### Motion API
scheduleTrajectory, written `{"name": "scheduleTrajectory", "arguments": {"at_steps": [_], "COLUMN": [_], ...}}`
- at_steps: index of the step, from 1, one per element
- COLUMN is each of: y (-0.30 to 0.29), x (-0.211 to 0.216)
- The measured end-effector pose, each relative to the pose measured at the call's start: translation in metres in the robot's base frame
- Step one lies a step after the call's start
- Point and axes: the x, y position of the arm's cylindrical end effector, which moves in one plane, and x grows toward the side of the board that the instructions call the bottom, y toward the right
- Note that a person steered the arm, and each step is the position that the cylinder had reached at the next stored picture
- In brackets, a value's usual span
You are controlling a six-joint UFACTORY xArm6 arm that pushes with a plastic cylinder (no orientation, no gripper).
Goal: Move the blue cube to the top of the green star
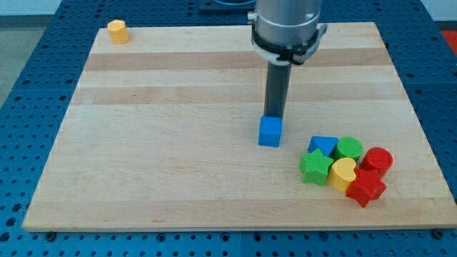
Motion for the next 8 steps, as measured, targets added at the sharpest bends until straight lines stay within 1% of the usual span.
{"name": "scheduleTrajectory", "arguments": {"at_steps": [1,2,3,4,5,6,8], "y": [-0.007,-0.024,-0.078,-0.103,-0.101,-0.091,0.01], "x": [0.028,0.037,0.037,0.07,0.08,0.079,0.078]}}
